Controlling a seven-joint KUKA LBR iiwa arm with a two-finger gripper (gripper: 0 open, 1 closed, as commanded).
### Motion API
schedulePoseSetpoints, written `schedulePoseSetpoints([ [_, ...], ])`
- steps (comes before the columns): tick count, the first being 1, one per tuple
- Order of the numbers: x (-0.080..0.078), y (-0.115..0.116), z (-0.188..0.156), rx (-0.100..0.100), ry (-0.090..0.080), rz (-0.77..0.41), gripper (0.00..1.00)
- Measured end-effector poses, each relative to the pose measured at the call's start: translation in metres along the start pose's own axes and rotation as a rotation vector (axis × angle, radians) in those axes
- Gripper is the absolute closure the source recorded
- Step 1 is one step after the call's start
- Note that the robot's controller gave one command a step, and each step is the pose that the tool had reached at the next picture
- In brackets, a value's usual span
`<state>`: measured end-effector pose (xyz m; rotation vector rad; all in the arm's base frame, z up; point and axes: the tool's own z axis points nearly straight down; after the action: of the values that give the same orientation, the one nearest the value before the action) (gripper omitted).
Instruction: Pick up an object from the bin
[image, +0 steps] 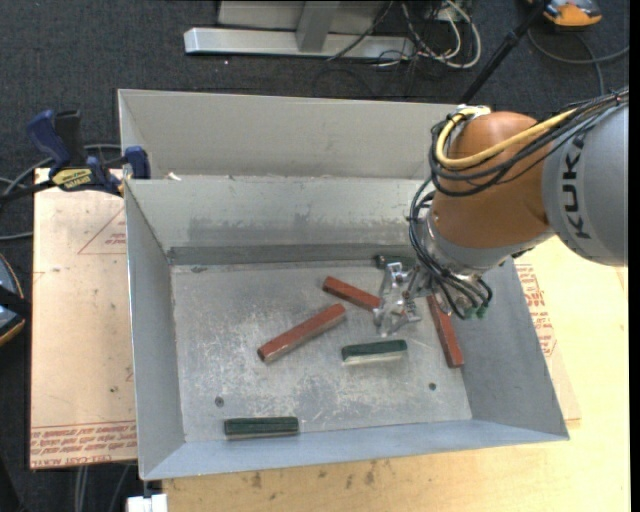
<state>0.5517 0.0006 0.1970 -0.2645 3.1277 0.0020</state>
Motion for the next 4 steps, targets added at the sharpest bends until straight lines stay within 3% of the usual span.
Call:
schedulePoseSetpoints([
  [1, 0.000, 0.000, 0.000, 0.000, 0.000, 0.000, 0.00],
  [2, 0.000, 0.000, 0.000, 0.000, 0.000, 0.000, 0.00],
  [3, 0.009, -0.020, 0.116, 0.000, -0.002, 0.123, 1.00],
  [4, 0.008, -0.020, 0.116, 0.000, -0.002, 0.123, 1.00],
])
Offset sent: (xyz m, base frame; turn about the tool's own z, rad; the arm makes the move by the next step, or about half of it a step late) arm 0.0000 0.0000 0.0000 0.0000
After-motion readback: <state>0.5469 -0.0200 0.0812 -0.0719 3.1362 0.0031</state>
